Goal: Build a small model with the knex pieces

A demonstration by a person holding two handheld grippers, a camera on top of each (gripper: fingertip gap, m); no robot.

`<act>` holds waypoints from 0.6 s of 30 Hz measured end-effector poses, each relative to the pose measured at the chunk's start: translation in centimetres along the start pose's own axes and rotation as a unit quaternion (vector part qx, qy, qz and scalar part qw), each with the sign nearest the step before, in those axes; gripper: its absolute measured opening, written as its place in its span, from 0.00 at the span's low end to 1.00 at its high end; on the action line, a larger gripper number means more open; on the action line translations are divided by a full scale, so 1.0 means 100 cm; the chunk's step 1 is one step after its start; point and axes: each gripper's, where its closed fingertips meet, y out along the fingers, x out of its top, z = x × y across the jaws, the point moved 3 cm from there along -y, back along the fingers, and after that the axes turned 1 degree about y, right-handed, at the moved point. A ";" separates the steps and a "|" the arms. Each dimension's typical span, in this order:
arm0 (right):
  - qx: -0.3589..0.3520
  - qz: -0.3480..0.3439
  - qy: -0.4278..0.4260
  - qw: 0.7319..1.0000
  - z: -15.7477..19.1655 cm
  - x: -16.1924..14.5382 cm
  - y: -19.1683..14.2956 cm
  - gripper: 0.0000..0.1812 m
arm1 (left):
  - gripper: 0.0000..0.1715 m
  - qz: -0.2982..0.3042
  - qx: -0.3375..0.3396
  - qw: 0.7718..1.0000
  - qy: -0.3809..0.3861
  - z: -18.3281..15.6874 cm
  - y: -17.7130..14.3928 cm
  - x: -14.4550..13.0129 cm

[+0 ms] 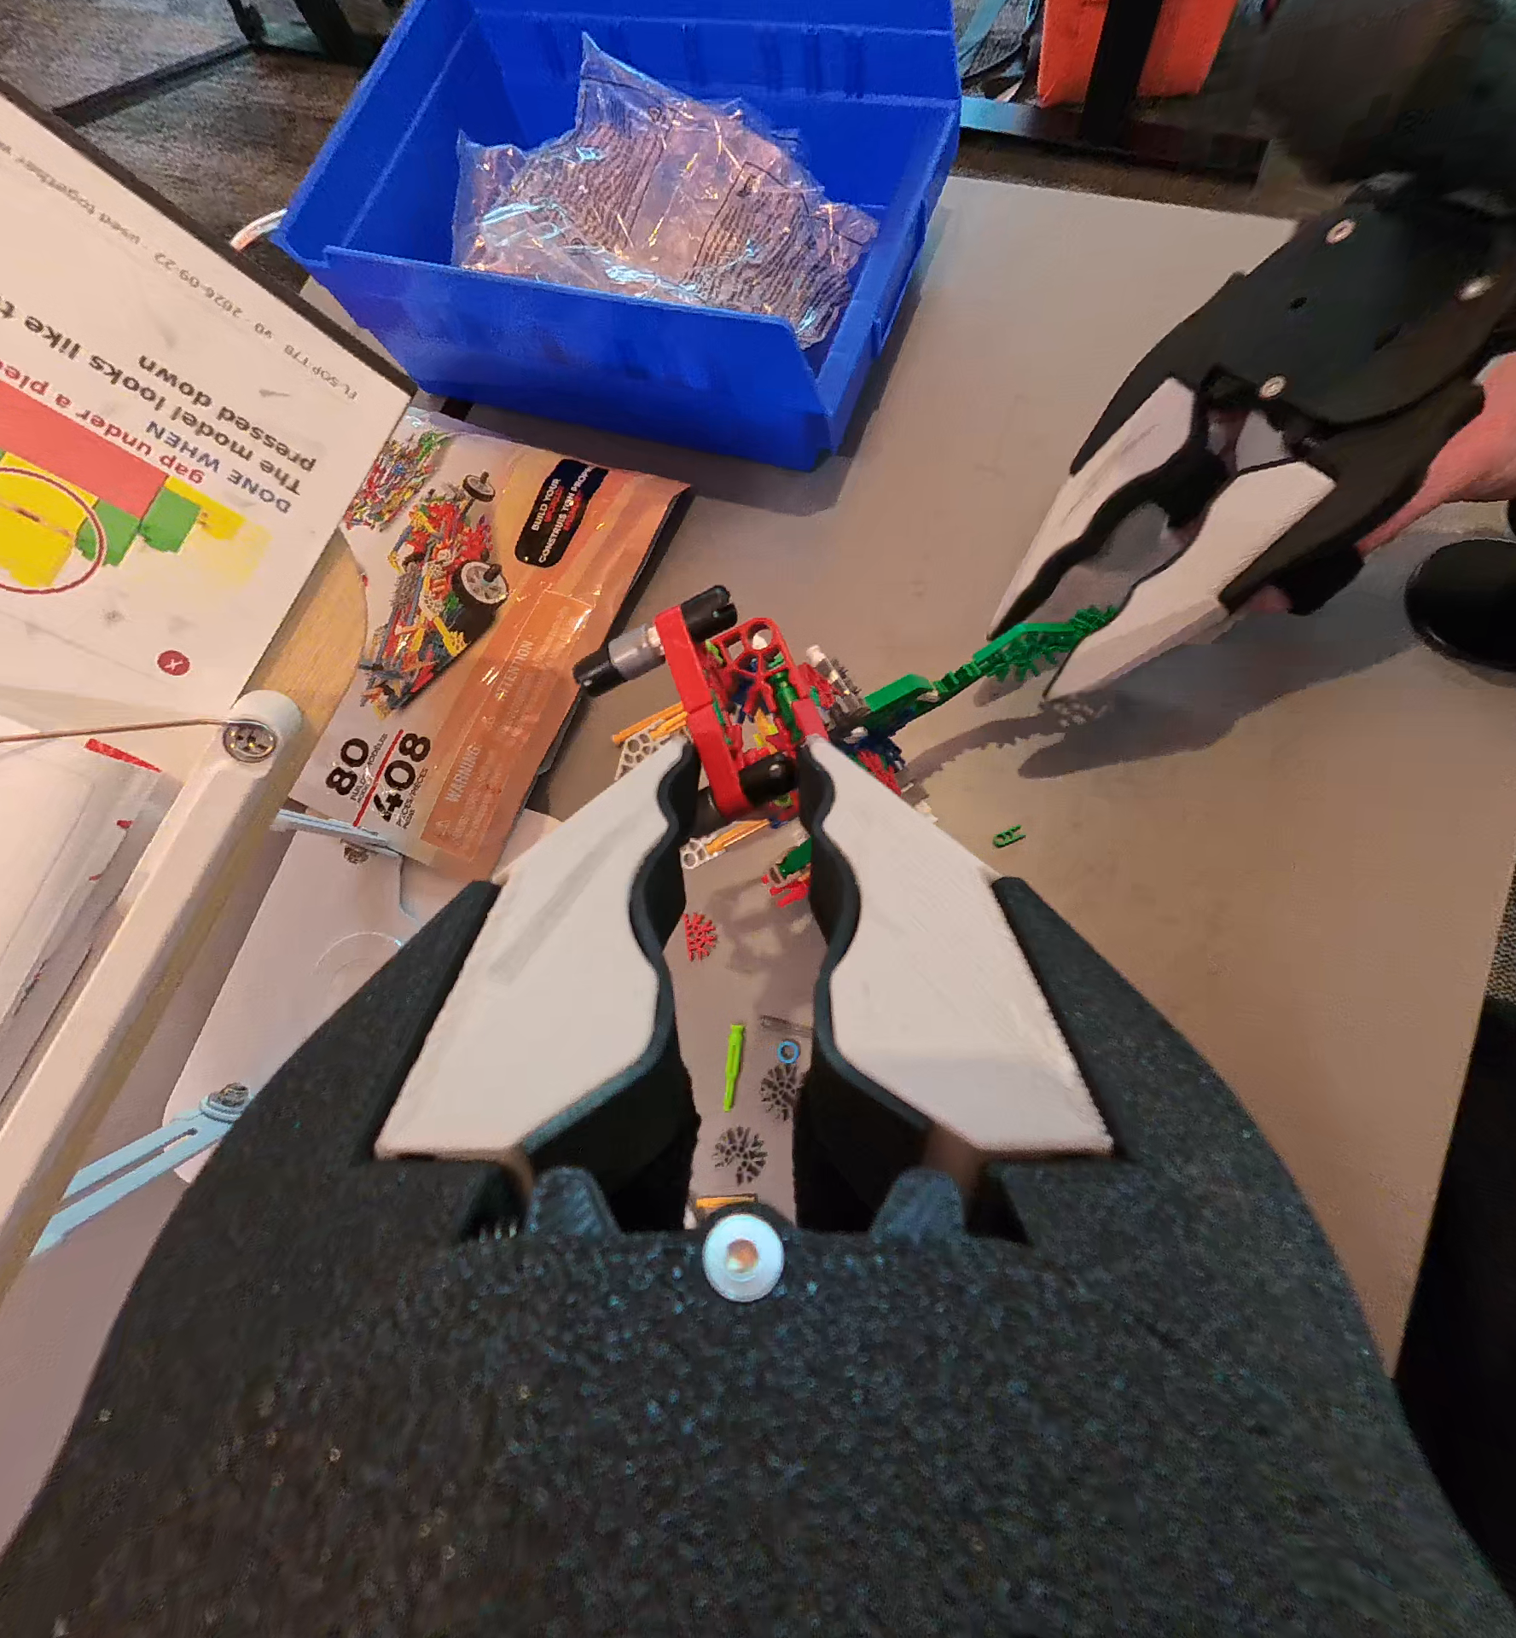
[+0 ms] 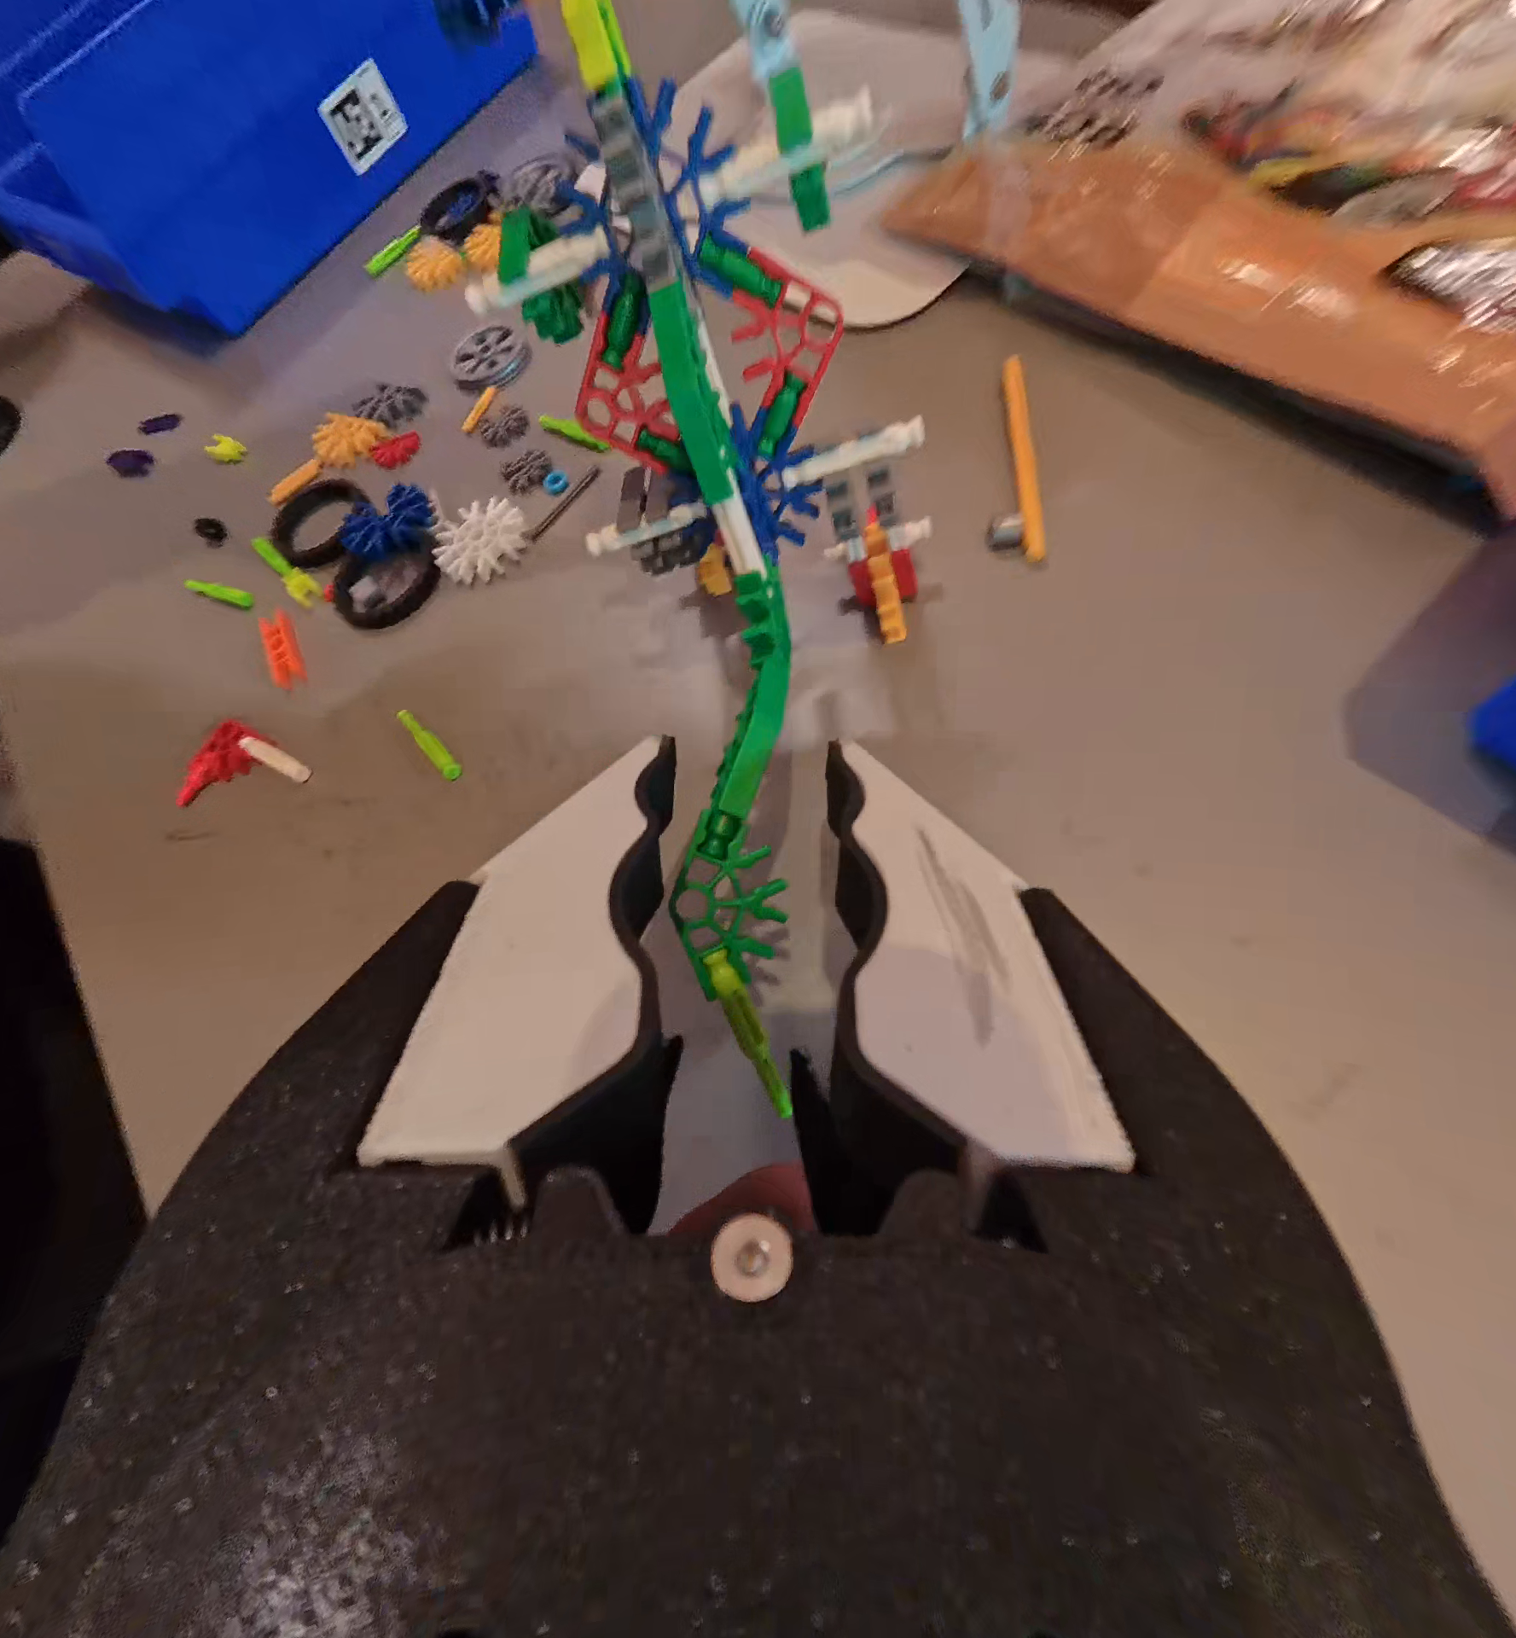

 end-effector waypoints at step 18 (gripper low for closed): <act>-0.047 0.075 -0.043 0.995 -0.011 -0.021 0.011 0.03 | 0.08 -0.012 0.006 1.000 0.019 0.002 0.011 -0.019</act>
